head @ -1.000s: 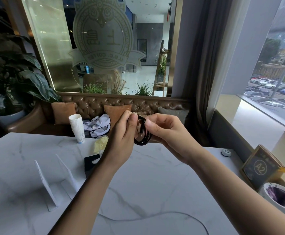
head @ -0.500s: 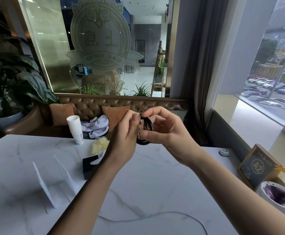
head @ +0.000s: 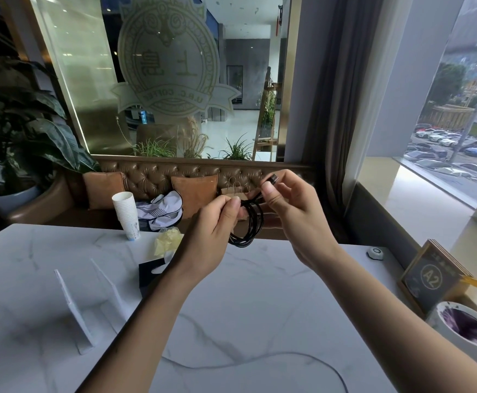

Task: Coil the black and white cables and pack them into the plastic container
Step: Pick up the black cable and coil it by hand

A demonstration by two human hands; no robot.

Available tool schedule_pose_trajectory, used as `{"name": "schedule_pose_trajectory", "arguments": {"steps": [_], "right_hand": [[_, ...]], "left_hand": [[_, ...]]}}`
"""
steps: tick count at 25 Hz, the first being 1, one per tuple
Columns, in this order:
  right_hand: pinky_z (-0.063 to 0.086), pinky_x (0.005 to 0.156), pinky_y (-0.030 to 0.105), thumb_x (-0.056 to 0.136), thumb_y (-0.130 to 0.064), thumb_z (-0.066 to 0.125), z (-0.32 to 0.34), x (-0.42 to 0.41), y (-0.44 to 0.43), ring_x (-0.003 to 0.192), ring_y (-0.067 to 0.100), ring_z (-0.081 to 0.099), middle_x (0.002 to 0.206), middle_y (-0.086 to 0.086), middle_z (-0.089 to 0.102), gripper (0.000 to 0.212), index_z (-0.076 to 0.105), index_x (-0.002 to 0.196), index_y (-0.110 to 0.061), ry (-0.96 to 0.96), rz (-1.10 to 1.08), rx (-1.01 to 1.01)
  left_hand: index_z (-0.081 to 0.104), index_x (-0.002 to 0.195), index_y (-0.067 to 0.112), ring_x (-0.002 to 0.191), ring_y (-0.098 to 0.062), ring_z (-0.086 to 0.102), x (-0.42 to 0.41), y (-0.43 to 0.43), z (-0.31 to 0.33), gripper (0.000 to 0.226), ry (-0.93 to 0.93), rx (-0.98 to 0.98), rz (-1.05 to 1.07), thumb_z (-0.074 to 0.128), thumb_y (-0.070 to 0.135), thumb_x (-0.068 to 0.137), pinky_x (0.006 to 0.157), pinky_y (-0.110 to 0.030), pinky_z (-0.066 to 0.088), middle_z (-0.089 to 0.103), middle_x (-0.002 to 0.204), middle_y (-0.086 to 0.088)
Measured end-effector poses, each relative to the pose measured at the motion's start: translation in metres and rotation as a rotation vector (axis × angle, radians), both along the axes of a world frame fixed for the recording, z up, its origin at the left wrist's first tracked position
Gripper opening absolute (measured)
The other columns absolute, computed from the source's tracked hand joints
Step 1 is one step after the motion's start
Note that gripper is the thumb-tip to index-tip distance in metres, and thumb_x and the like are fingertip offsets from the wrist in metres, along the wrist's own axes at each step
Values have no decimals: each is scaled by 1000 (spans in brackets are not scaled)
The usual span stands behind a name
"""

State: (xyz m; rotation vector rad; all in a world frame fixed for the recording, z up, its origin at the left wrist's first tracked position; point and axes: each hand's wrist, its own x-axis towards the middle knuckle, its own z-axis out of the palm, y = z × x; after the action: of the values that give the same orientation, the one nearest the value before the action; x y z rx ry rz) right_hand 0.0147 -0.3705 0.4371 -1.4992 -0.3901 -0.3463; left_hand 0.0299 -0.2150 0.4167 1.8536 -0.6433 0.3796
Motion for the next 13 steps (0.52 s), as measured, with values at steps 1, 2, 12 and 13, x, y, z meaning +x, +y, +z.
{"name": "schedule_pose_trajectory", "arguments": {"steps": [1,2,12,13], "right_hand": [[62,70,53,102,-12,50,1,0,0,84,38,74,94,15,69,15,52,100,3,9,3,12],[61,71,56,102,-12,50,1,0,-1,83,41,74,92,13,68,14,53,99,1,8,-2,19],[60,62,53,103,-16,47,3,-8,2,72,49,71,76,5,59,12,48,101,-4,-30,-65,66],[60,60,50,103,-17,47,4,-7,1,70,49,70,74,4,59,11,48,100,-6,-21,-67,91]], "left_hand": [[50,73,26,64,-2,44,1,2,-1,34,-8,14,-3,37,31,103,63,-20,37,50,63,19],[49,73,26,65,-3,43,2,3,-3,34,-19,30,-3,36,33,103,64,-22,36,49,64,18],[40,78,21,57,-3,41,-4,2,1,30,-128,183,100,31,36,103,54,-15,31,47,62,19],[40,79,20,56,-5,38,-4,1,2,30,-119,187,92,31,37,102,53,-16,31,44,62,14]]}}
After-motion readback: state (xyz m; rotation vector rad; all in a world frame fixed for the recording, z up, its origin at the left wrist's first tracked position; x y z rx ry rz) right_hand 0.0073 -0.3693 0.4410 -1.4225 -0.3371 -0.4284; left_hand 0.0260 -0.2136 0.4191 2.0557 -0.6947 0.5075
